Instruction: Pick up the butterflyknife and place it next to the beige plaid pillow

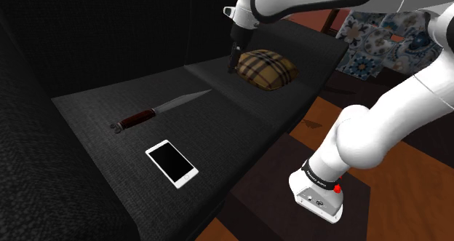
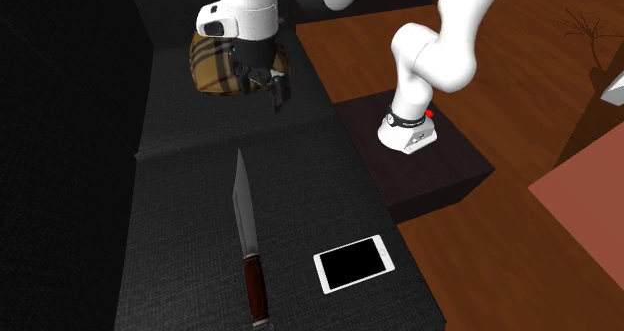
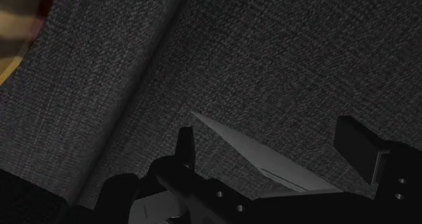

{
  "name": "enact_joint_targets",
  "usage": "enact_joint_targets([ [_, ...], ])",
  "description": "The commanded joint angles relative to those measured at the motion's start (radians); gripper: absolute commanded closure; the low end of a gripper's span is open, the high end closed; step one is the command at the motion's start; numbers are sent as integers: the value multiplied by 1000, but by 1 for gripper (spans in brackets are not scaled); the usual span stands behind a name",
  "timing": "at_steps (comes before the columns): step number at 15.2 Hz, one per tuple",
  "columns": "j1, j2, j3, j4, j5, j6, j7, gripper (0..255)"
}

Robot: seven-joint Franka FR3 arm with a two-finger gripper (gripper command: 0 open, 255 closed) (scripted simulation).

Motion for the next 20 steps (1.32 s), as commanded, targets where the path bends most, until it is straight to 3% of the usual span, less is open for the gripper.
enact_joint_targets([
  [1, 21, 67, 2, 30, 1, 38, -72, 0],
  [13, 122, 414, 82, 233, -14, 179, -426, 0],
  [20, 166, 556, 136, 308, -51, 243, -570, 0],
])
